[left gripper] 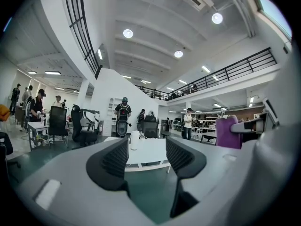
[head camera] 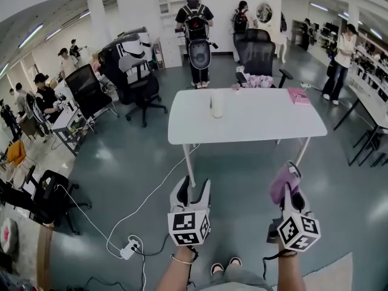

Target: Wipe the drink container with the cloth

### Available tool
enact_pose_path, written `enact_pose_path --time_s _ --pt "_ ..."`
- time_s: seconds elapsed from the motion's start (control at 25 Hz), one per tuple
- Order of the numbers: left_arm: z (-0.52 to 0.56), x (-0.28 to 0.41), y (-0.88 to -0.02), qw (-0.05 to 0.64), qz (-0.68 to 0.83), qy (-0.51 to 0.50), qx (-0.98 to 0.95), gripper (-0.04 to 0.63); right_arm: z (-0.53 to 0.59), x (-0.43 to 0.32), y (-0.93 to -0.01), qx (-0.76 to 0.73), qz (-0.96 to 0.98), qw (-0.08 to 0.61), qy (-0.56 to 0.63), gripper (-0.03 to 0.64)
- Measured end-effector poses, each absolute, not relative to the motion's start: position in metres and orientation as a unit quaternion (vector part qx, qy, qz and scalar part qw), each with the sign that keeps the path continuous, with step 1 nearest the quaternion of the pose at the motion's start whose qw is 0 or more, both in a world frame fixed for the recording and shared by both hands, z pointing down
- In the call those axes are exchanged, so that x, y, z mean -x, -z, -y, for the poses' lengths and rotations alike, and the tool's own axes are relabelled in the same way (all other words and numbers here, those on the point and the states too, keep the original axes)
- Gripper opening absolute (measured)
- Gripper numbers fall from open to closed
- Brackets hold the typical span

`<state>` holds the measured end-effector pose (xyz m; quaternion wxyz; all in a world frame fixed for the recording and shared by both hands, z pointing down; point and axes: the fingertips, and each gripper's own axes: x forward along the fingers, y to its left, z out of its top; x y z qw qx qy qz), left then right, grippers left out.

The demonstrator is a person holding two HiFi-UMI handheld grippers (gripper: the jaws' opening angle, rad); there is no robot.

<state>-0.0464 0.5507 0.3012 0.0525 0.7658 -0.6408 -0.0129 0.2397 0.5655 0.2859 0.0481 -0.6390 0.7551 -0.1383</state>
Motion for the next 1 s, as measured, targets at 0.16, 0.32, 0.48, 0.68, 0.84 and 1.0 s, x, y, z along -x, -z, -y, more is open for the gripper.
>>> enact_pose_path --time_s 0.16,0.32,0.48,0.68,0.84,1.0 --pt "-0.545 0.045 -0.304 0.059 0.636 0.01 -0.77 0.235 -0.56 -0.242 -0.285 0.642 -0.753 0.044 0.14 0.071" --pt "-0.529 0.044 -0.31 0.06 0.634 0.004 -0.771 0.235 -0.538 -0.245 -0.291 0.644 -0.751 0.045 0.143 0.071" --pt "-0.497 0.048 -0.312 0.057 0.638 0.001 -0.768 0.235 -0.498 -0.241 -0.294 0.635 -0.757 0.05 0.143 0.071" --pt "-0.449 0.055 -0.307 0.055 0.652 0.004 -0.756 0.235 -0.44 -0.234 -0.288 0.619 -0.77 0.05 0.143 0.071" --pt "-0.409 0.061 -0.304 0.056 0.665 0.005 -0.745 0.235 -0.39 -0.229 -0.287 0.604 -0.782 0.044 0.146 0.071" --pt "-0.366 0.063 -0.305 0.057 0.675 0.006 -0.736 0.235 -0.339 -0.229 -0.285 0.592 -0.791 0.041 0.146 0.071"
